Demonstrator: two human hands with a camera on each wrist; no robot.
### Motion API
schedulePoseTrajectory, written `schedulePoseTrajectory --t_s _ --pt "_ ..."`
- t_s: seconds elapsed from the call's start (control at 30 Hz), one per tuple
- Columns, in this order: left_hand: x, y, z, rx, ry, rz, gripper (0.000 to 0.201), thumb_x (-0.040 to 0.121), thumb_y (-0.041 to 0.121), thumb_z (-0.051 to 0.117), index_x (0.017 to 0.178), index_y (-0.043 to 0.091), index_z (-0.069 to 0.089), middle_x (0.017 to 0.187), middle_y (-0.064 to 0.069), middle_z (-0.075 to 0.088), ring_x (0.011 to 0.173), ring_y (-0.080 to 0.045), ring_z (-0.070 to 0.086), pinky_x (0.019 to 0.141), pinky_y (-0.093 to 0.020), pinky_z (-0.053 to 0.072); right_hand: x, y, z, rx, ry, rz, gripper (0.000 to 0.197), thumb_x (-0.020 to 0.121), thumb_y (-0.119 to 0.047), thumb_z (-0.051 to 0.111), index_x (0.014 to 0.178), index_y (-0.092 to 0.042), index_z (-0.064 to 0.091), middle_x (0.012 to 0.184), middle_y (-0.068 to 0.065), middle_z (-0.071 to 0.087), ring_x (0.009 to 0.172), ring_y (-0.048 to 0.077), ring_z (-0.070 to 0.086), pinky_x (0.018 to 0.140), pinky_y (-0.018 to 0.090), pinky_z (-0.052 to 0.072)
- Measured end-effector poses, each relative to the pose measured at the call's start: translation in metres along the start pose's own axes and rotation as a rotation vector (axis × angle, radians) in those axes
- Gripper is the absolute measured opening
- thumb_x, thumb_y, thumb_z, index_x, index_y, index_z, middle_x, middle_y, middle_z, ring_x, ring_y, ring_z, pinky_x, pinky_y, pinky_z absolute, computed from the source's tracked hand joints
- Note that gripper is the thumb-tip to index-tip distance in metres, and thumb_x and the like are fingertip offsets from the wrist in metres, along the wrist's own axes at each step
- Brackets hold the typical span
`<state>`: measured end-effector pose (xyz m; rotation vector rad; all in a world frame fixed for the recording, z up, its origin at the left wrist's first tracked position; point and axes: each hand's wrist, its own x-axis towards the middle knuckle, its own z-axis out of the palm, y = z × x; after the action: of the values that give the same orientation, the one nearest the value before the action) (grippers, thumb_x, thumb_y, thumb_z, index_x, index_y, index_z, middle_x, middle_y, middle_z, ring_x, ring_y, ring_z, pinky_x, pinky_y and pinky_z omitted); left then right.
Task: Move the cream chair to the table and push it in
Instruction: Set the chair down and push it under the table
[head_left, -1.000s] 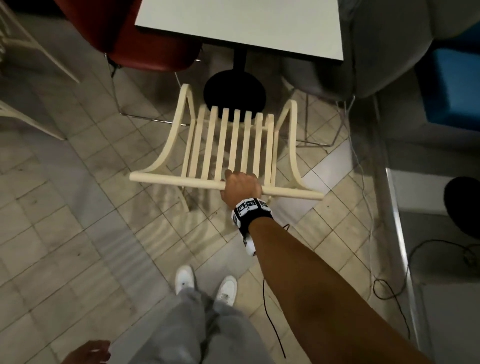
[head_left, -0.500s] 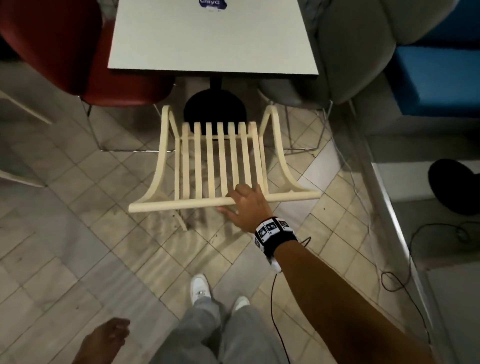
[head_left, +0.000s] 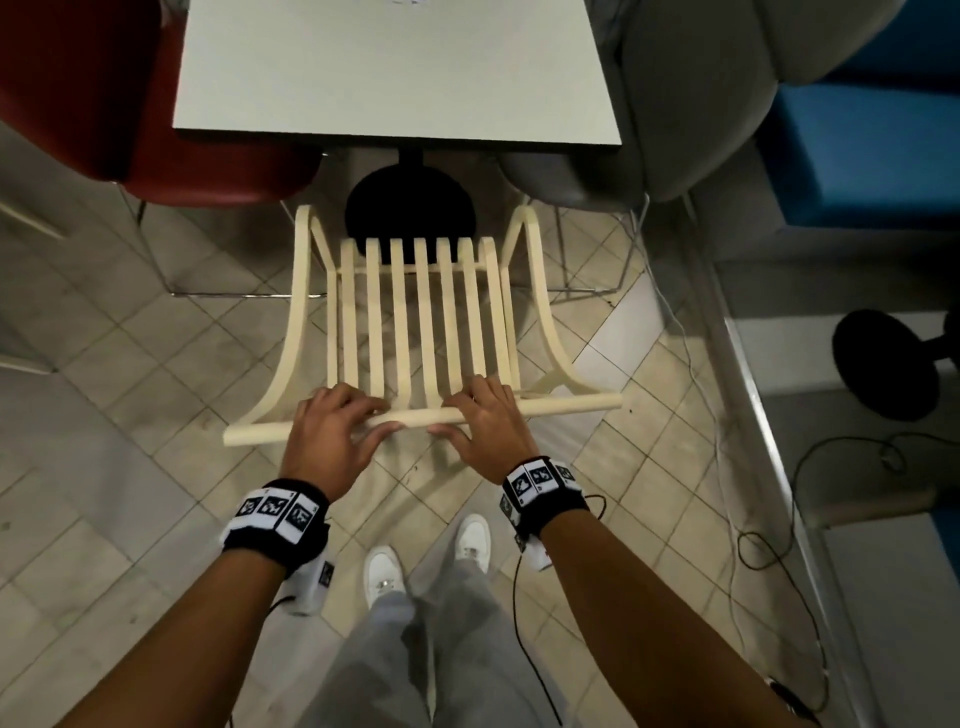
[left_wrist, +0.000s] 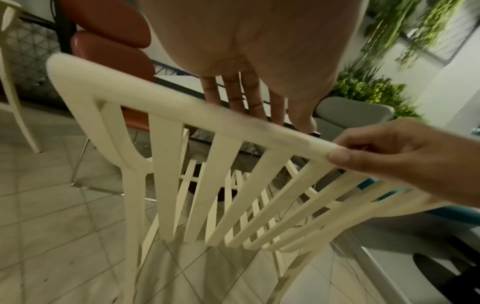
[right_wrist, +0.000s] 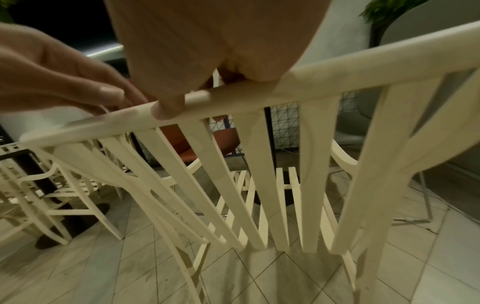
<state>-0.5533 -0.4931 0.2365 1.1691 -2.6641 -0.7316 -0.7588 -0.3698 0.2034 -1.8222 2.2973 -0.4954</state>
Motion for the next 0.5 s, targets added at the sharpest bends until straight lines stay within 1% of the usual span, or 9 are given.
schedulePoseTrajectory --t_s 0.07,0.13,0.2,0.3,0.43,0.5 --pt "0.003 -0.004 0.008 -0.110 0.031 -0.014 0.037 0.081 0.054 0.065 0.104 0.027 0.074 0.091 0.009 0.059 0.090 -0.017 0.052 0.084 -0.040 0.047 -0.007 0.013 -0.004 0.046 0.027 0.020 0.045 0.090 -0.055 0.059 0.109 -0.016 0.071 0.102 0.002 0.057 0.097 0.020 0.048 0.091 0.036 0.044" --pt "0.005 -0.008 0.013 -0.146 0.058 -0.018 0.035 0.081 0.051 0.068 0.102 0.024 0.075 0.090 0.008 0.060 0.090 -0.018 0.052 0.083 -0.040 0.048 -0.014 0.030 -0.008 0.049 0.054 0.038 0.040 0.089 -0.052 0.063 0.108 -0.018 0.070 0.101 0.001 0.056 0.096 0.019 0.048 0.089 0.035 0.045" --pt "0.005 -0.010 0.014 -0.103 0.052 0.011 0.036 0.082 0.052 0.066 0.100 0.023 0.075 0.088 0.006 0.061 0.088 -0.018 0.052 0.083 -0.038 0.046 -0.018 0.043 -0.012 0.019 0.040 0.038 0.039 0.091 -0.052 0.062 0.108 -0.018 0.070 0.102 0.001 0.056 0.096 0.018 0.047 0.089 0.035 0.045" --pt "0.010 -0.013 0.015 -0.042 0.039 0.042 0.034 0.084 0.052 0.063 0.099 0.024 0.073 0.089 0.006 0.061 0.088 -0.019 0.053 0.083 -0.037 0.042 -0.014 0.049 -0.011 -0.017 0.009 0.004 0.037 0.092 -0.049 0.062 0.109 -0.017 0.068 0.102 0.002 0.056 0.096 0.019 0.047 0.090 0.036 0.045" --pt "0.032 -0.018 0.009 0.010 0.007 0.018 0.036 0.087 0.057 0.055 0.099 0.027 0.069 0.091 0.007 0.061 0.091 -0.019 0.050 0.086 -0.038 0.040 0.012 0.048 -0.013 -0.030 -0.012 0.028 0.034 0.091 -0.048 0.063 0.107 -0.018 0.068 0.102 0.001 0.056 0.096 0.018 0.046 0.090 0.035 0.043" --pt "0.048 -0.020 0.004 0.014 -0.007 0.008 0.037 0.087 0.058 0.053 0.100 0.027 0.068 0.091 0.006 0.062 0.091 -0.019 0.049 0.085 -0.039 0.039 0.029 0.050 -0.017 -0.015 -0.029 0.041 0.034 0.090 -0.047 0.062 0.106 -0.017 0.068 0.102 0.001 0.056 0.096 0.017 0.045 0.090 0.034 0.043"
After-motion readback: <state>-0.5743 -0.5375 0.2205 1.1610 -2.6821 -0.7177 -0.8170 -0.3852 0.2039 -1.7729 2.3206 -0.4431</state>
